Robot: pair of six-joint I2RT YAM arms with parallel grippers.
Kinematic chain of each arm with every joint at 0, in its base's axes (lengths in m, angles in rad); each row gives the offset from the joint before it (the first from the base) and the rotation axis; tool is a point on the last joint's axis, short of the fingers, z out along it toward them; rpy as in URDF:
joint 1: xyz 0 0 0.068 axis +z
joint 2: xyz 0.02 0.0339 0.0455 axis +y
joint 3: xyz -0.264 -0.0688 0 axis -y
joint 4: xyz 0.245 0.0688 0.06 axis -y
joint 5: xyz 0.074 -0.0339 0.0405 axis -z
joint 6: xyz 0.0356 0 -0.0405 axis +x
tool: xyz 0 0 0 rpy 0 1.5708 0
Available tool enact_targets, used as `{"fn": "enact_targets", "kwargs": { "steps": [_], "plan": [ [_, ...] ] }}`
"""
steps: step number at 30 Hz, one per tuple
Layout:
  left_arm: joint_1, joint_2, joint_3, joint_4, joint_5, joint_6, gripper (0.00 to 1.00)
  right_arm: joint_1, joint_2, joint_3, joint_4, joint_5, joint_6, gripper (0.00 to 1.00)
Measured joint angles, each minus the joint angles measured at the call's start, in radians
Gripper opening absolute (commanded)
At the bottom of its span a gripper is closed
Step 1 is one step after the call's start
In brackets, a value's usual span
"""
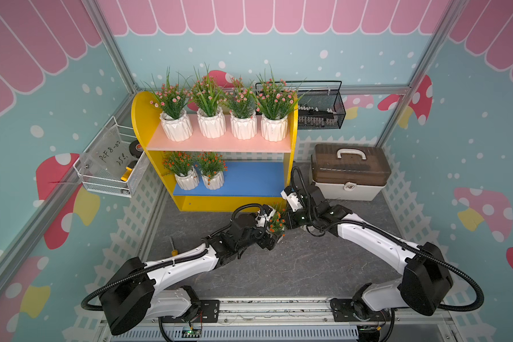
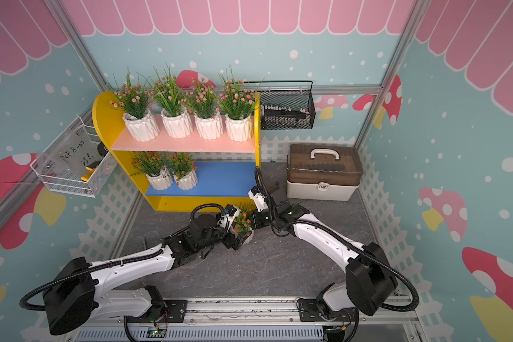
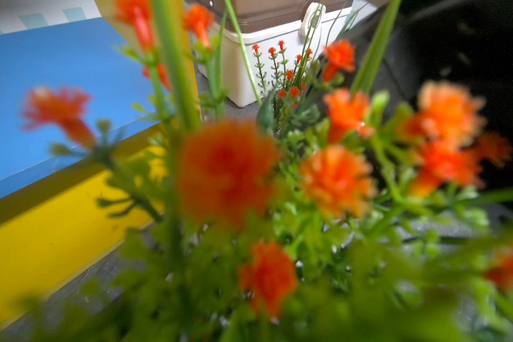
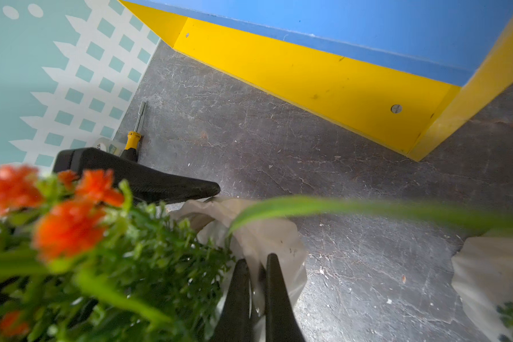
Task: Place the baby's breath potted plants on the rack by color
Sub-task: Place the baby's breath potted plant on the rack.
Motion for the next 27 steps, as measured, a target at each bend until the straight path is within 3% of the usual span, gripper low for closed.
{"fn": "enact_targets", "kwargs": {
  "steps": [27],
  "plan": [
    [0.000, 0.020, 0.004, 0.014, 0.042, 0.000, 0.93, 0.000, -0.025, -0.049, 0.047, -0.013, 0.027, 0.00]
  ]
}}
